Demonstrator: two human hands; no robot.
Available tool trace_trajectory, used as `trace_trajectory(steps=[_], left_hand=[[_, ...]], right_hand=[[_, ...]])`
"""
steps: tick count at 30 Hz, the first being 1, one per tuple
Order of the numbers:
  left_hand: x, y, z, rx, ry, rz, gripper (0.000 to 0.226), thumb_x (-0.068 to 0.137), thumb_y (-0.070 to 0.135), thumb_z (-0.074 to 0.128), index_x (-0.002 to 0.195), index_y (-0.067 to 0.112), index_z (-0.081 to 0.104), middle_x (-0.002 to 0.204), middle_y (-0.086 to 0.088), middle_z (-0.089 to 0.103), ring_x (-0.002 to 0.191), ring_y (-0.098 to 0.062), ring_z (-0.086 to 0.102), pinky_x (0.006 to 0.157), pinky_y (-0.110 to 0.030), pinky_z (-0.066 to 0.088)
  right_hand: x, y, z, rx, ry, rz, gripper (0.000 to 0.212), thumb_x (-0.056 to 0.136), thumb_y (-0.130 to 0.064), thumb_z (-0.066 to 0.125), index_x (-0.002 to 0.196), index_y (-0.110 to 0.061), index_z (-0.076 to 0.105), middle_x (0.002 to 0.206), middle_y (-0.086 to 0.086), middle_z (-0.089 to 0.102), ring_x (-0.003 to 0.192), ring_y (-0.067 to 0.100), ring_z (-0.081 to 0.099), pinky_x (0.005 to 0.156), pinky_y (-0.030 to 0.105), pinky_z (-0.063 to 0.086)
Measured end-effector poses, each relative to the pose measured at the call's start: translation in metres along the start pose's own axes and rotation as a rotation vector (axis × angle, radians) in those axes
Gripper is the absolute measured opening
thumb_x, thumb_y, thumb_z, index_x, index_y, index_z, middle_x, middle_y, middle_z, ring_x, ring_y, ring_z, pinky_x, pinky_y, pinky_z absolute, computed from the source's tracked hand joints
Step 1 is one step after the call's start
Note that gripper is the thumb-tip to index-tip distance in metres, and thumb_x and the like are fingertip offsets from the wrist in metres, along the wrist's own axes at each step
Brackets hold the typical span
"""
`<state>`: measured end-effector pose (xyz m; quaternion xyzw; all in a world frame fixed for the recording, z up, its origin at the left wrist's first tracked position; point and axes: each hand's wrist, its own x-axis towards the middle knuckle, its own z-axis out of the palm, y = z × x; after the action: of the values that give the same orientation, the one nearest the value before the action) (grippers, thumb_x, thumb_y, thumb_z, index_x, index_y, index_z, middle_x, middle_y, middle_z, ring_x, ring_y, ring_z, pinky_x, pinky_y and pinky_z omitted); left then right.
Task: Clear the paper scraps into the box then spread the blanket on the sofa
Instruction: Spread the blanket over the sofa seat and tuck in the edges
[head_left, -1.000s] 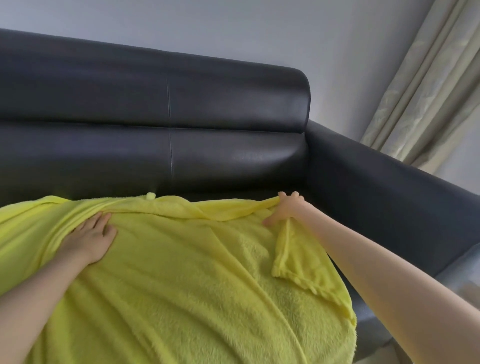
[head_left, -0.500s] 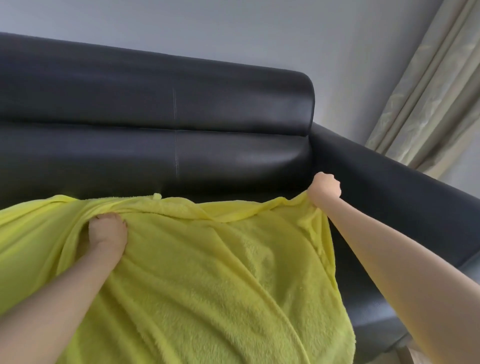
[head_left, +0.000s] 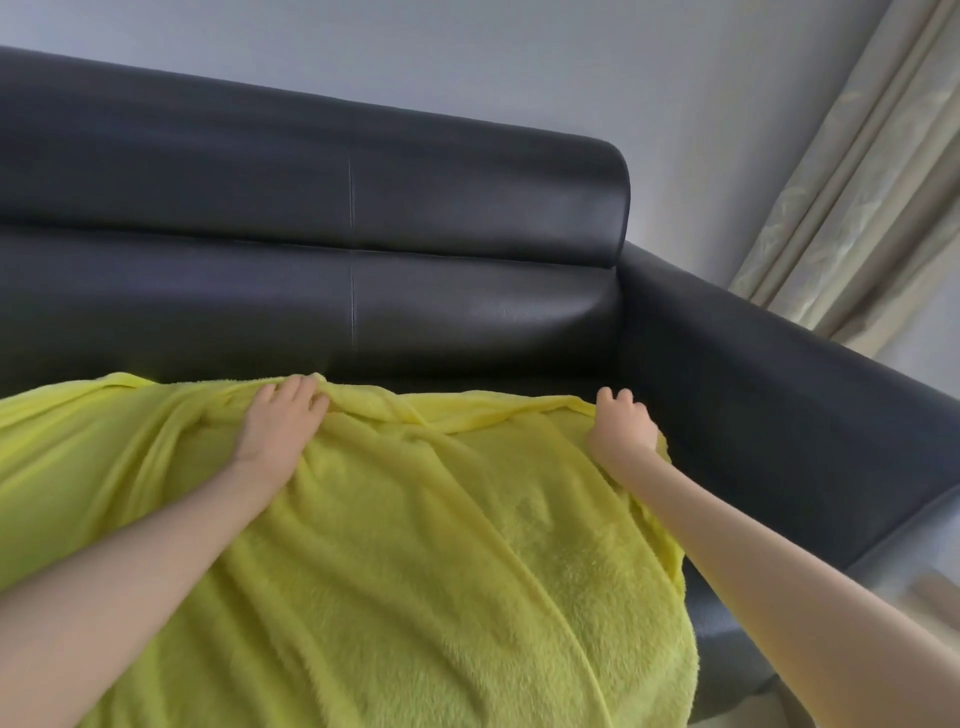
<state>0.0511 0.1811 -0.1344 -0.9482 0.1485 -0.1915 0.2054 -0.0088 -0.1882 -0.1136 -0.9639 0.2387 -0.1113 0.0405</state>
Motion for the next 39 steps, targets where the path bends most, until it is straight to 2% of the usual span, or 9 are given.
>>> trace_trajectory(steps=[3,6,10,13,18,22,25,30,39], left_hand=[[0.01,0.046,-0.028,-0.309,0.154,0.137,0.055,0.079,-0.005,0.056,0.131,0.014,0.053,0.15,-0.008,0.036,0.139,-0.026,0.03,0.112,-0.038,0.026],[0.024,0.104,-0.055,-0.547,0.227,0.319,0.046,0.089,0.004,0.046,0.133,0.018,0.051,0.148,0.0,0.037,0.138,-0.019,0.031,0.113,-0.035,0.026],[0.05,0.152,-0.071,-0.763,0.008,0.407,0.045,0.096,0.007,0.037,0.138,0.022,0.043,0.147,0.004,0.038,0.137,-0.014,0.032,0.113,-0.034,0.03],[0.059,0.164,-0.07,-0.771,-0.164,0.383,0.048,0.096,0.01,0.04,0.142,0.024,0.04,0.15,0.005,0.034,0.139,-0.014,0.029,0.114,-0.035,0.03],[0.063,0.162,-0.061,-0.74,-0.268,0.223,0.053,0.098,0.034,0.04,0.149,0.025,0.027,0.155,0.004,0.025,0.142,-0.018,0.024,0.114,-0.038,0.03],[0.068,0.142,-0.05,-0.642,-0.372,0.139,0.078,0.09,0.066,0.035,0.153,0.025,0.015,0.159,0.001,0.016,0.144,-0.021,0.02,0.116,-0.04,0.024],[0.073,0.122,-0.042,-0.659,-0.477,0.059,0.097,0.079,0.082,0.034,0.154,0.025,0.011,0.16,0.002,0.012,0.146,-0.021,0.018,0.118,-0.04,0.021],[0.09,0.111,-0.024,-0.648,-0.497,-0.038,0.097,0.077,0.086,0.023,0.153,0.026,0.015,0.16,0.002,0.014,0.146,-0.021,0.019,0.117,-0.041,0.022],[0.124,0.125,0.009,-0.542,-0.432,-0.037,0.089,0.083,0.08,0.008,0.152,0.026,0.019,0.159,0.001,0.02,0.144,-0.02,0.023,0.118,-0.041,0.019]], right_hand=[[-0.007,-0.004,0.008,-0.049,-0.178,0.115,0.046,0.093,-0.018,0.054,0.136,-0.01,0.044,0.135,0.013,0.043,0.123,0.03,0.043,0.092,0.038,0.051],[-0.004,0.001,0.012,-0.06,-0.217,0.165,0.059,0.091,-0.027,0.056,0.144,-0.013,0.034,0.144,0.014,0.032,0.133,0.033,0.033,0.103,0.052,0.04],[0.001,0.035,0.023,0.091,-0.311,0.265,0.081,0.086,-0.062,0.045,0.149,-0.016,0.023,0.151,0.016,0.027,0.133,0.036,0.036,0.106,0.051,0.037],[-0.001,0.06,0.033,0.102,-0.352,0.181,0.085,0.087,-0.075,0.027,0.153,-0.024,0.011,0.159,0.012,0.015,0.142,0.035,0.023,0.113,0.05,0.028],[0.007,0.081,0.039,0.061,-0.325,0.035,0.081,0.089,-0.075,0.016,0.154,-0.029,0.006,0.161,0.008,0.008,0.147,0.03,0.015,0.116,0.047,0.018],[0.025,0.088,0.041,0.078,-0.321,-0.072,0.075,0.091,-0.072,0.016,0.154,-0.032,0.009,0.161,0.003,0.011,0.147,0.025,0.016,0.116,0.045,0.018],[0.042,0.089,0.046,0.096,-0.304,-0.181,0.069,0.092,-0.068,0.016,0.153,-0.036,0.009,0.161,-0.002,0.012,0.147,0.02,0.017,0.117,0.043,0.018],[0.086,0.084,0.058,0.152,-0.328,-0.275,0.065,0.092,-0.068,0.018,0.152,-0.041,0.011,0.161,-0.006,0.014,0.147,0.017,0.015,0.118,0.042,0.016],[0.159,0.081,0.083,0.131,-0.294,-0.308,0.052,0.102,-0.048,0.02,0.152,-0.033,0.019,0.16,-0.007,0.018,0.146,0.014,0.017,0.117,0.034,0.014]])
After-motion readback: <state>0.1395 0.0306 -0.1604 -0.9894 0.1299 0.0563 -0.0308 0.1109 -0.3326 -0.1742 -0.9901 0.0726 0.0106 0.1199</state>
